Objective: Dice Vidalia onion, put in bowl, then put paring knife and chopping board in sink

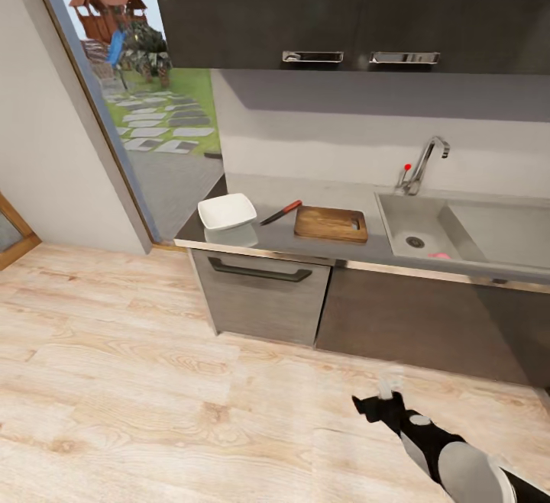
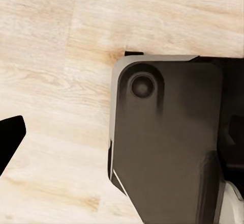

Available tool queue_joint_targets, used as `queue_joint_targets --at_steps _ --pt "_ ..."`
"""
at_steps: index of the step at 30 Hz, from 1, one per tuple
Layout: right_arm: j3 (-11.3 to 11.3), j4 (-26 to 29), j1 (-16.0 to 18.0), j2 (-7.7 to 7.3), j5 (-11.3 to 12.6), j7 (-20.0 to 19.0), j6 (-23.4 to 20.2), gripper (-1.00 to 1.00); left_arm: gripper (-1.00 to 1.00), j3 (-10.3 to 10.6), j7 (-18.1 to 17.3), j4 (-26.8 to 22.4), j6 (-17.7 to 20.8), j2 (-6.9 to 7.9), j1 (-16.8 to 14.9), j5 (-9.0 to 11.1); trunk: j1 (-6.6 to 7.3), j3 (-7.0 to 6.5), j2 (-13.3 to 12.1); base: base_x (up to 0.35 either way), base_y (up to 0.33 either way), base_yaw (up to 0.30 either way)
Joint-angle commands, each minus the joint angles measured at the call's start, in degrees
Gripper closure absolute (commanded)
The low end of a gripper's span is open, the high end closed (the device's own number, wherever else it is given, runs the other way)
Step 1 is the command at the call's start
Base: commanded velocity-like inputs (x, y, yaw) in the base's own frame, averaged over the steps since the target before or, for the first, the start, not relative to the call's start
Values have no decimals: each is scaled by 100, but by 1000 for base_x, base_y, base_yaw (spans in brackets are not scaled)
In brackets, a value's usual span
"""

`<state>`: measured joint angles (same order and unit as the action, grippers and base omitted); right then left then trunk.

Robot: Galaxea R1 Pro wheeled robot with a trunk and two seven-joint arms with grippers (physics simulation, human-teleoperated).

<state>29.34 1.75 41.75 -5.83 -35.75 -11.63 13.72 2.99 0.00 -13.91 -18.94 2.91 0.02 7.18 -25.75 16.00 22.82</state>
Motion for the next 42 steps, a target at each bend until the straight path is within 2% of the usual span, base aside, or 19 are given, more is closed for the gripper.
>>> queue_joint_targets --at_steps 1,2,3,5,11,14,17,19,20,22,23,25,29,36,42 --pt "59 -11 -142 0 -13 -15 194 -100 -100 31 0 -6 -12 -2 1 55 -3 8 10 0 0 0" --pt "58 -28 -397 11 2 1 540 -100 -100 29 0 -21 -9 -9 0 55 -3 8 10 0 0 0" --pt "57 -35 -528 14 9 10 710 -100 -100 29 2 -37 -6 -17 0 55 -3 8 10 0 0 0" --pt "56 -50 -1087 32 23 43 1305 -100 -100 31 9 -166 8 -79 -1 55 -3 8 10 0 0 0" --pt "50 -66 -2294 117 32 193 2418 -100 -100 34 20 -475 28 -239 -2 55 -3 8 10 0 0 0" --pt "49 -68 -2728 229 33 292 2923 -100 -100 34 24 -640 34 -321 -2 53 -3 8 10 0 0 0" --pt "51 -63 -3031 415 33 660 3428 -100 -100 35 26 -882 69 -423 -2 49 -3 8 10 0 0 0" --pt "52 -53 -3089 498 35 946 3535 -100 -100 35 26 -975 118 -448 -2 46 -3 8 10 0 0 0" --pt "56 -35 -3126 573 39 1327 3603 -100 -100 35 36 -1057 182 -461 -2 43 -3 8 10 0 0 0" --pt "60 10 -3166 667 50 2293 3668 -100 -100 35 148 -1159 288 -451 -2 30 -3 8 10 0 0 0" --pt "55 156 -3189 787 45 3221 3710 -100 -100 35 366 -1206 340 -336 -2 23 -3 8 10 0 0 0" --pt "50 342 -3194 851 44 3461 3717 -100 -100 35 432 -1217 348 -255 -2 22 -3 8 10 0 0 0" --pt "47 601 -3198 895 44 3646 3722 -100 -100 36 483 -1222 333 -118 -2 20 -3 8 10 0 0 0" --pt "44 687 -3200 913 43 3705 3721 -100 -100 42 489 -1212 303 -17 -2 20 -3 8 10 0 0 0" --pt "38 693 -3199 918 43 3706 3719 -100 -100 46 484 -1191 296 -4 -2 26 -3 8 10 0 0 0"
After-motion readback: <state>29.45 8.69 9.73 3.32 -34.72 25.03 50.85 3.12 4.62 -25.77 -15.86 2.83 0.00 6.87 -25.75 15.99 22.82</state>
